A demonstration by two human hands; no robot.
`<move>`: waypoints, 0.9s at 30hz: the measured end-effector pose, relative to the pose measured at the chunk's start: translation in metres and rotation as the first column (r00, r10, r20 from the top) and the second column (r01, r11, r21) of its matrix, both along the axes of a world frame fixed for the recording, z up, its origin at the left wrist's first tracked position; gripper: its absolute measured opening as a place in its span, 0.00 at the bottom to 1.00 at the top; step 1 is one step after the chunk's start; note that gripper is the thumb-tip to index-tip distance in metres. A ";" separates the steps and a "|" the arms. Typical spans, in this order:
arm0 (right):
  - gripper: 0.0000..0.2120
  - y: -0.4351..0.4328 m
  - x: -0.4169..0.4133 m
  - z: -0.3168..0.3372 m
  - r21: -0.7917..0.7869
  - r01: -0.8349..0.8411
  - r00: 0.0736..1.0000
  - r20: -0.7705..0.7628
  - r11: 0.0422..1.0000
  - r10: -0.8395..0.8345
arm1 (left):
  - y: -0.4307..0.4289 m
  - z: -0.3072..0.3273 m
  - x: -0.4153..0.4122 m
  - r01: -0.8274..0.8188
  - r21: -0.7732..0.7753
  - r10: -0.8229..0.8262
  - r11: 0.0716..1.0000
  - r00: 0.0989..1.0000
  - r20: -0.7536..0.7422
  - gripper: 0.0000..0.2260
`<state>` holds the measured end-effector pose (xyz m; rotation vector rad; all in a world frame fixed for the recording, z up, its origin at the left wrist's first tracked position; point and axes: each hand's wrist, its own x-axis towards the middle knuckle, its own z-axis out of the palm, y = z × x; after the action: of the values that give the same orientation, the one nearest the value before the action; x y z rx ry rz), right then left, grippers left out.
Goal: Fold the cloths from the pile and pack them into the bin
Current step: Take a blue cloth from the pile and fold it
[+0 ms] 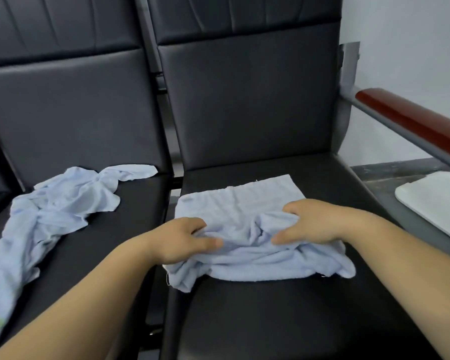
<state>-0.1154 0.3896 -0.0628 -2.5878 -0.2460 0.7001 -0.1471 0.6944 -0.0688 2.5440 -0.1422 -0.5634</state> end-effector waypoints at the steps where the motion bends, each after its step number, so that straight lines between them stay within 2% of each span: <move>1: 0.27 0.004 0.003 -0.003 0.017 0.020 1.000 0.012 1.000 -0.020 | -0.004 -0.004 0.001 -0.045 -0.037 0.047 0.998 0.998 0.037 0.22; 4: 0.27 0.018 0.009 -0.015 0.032 0.082 0.994 0.072 0.996 -0.084 | -0.014 -0.017 0.004 -0.145 -0.110 0.154 0.983 0.985 0.078 0.21; 6: 0.23 0.020 0.008 -0.017 -0.045 0.050 0.995 0.084 0.998 -0.046 | -0.014 -0.018 0.006 -0.124 -0.063 0.127 0.990 0.990 0.053 0.18; 9: 0.17 0.017 -0.002 -0.009 -0.167 -0.065 0.991 -0.124 0.984 0.044 | -0.010 -0.009 -0.001 0.048 0.056 -0.041 0.997 0.991 -0.127 0.13; 11: 0.18 0.013 -0.013 -0.004 -0.179 -0.112 0.954 -0.295 0.978 0.055 | -0.008 0.001 -0.012 0.163 0.059 -0.138 0.985 0.942 -0.306 0.08; 13: 0.19 0.010 -0.023 -0.002 -0.166 -0.149 0.919 -0.388 0.975 0.074 | -0.004 0.007 -0.025 0.200 0.043 -0.161 0.979 0.884 -0.439 0.05; 14: 0.19 0.009 -0.026 -0.001 -0.163 -0.163 0.910 -0.406 0.973 0.085 | -0.001 0.008 -0.029 0.207 0.057 -0.160 0.977 0.877 -0.453 0.06; 17: 0.16 0.003 -0.029 0.004 -0.160 -0.161 0.935 -0.340 0.974 0.099 | 0.007 0.008 -0.031 0.169 0.140 -0.117 0.976 0.941 -0.318 0.10; 19: 0.14 -0.001 -0.027 0.007 -0.178 -0.121 0.971 -0.226 0.977 0.079 | 0.013 0.007 -0.027 0.090 0.105 -0.067 0.990 0.977 -0.203 0.15; 21: 0.21 -0.005 -0.023 0.007 -0.171 -0.052 0.991 -0.129 0.984 0.030 | 0.017 0.005 -0.025 -0.014 0.026 0.018 1.000 0.988 -0.153 0.19; 23: 0.30 -0.006 -0.020 0.006 -0.136 0.017 0.995 -0.090 0.991 -0.029 | 0.020 0.001 -0.022 -0.084 0.016 0.085 0.996 0.992 -0.097 0.22; 27: 0.34 -0.005 -0.016 0.007 -0.050 0.099 0.991 -0.082 0.994 -0.103 | 0.022 -0.005 -0.012 -0.142 0.018 0.141 0.990 0.990 0.031 0.22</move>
<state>-0.1310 0.3848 -0.0559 -2.5857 -0.0725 0.7841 -0.1596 0.7166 -0.0736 2.5577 0.0336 -0.4749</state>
